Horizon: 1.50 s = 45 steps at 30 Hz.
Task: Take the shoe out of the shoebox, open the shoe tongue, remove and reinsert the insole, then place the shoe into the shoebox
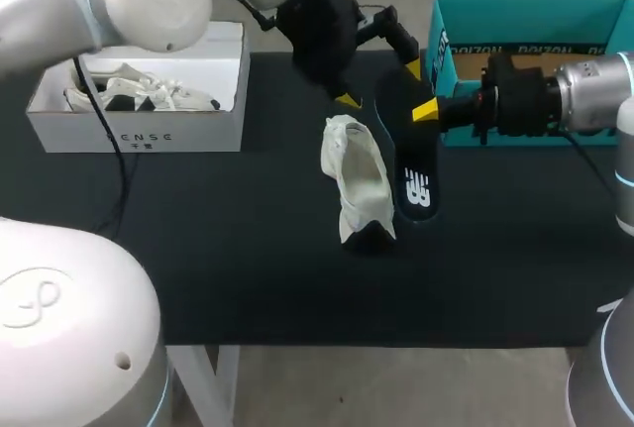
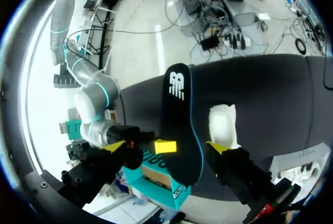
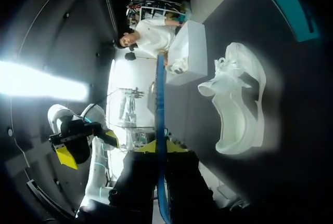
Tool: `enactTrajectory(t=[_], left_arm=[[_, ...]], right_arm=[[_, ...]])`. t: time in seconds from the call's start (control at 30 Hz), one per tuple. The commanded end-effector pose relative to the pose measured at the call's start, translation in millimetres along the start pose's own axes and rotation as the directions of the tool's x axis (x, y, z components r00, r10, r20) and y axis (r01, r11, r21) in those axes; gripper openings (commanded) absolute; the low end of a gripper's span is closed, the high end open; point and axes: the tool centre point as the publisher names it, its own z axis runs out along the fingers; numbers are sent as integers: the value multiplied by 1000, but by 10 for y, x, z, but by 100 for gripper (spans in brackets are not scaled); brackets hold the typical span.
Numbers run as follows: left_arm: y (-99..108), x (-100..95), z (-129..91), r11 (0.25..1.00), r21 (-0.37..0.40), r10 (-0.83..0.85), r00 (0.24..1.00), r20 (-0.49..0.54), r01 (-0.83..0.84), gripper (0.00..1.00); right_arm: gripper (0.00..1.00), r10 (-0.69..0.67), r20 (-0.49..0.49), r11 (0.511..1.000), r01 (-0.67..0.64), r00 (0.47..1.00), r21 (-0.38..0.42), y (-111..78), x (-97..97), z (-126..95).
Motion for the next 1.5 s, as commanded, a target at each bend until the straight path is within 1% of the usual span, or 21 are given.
enactTrajectory(t=[0.03,0.17,0.23,0.3,0.47,0.67,0.8,0.97,1.5], left_arm=[[120,-59,-12,999,-6,41,904,-426,-48,100],[183,-107,-43,999,15,35,900,-434,-31,100],[204,-117,-51,1000,16,31,891,-453,-27,100],[210,-143,-60,1000,25,27,892,-452,-17,100],[244,-152,-78,1000,8,7,881,-473,-4,100],[277,-175,-91,1000,-13,-18,888,-459,14,100],[302,-218,-81,999,-36,-44,901,-432,31,100],[280,-252,-48,998,-39,-52,906,-419,39,100],[274,-268,-15,998,-41,-59,915,-399,47,100]], right_arm=[[0,3,9,1000,-3,1000,7,32,-15,38],[0,8,15,1000,-8,1000,13,24,-38,66],[0,12,46,1000,-12,999,9,21,-57,79],[0,14,48,1000,-15,999,7,19,-85,88],[0,18,40,1000,-18,999,-8,22,-116,92],[0,15,35,1000,-14,999,-18,29,-128,93],[0,15,33,1000,-14,999,-25,34,-128,96],[0,14,29,999,-13,999,-35,37,-126,102],[0,15,21,999,-14,1000,-39,18,-120,84]])
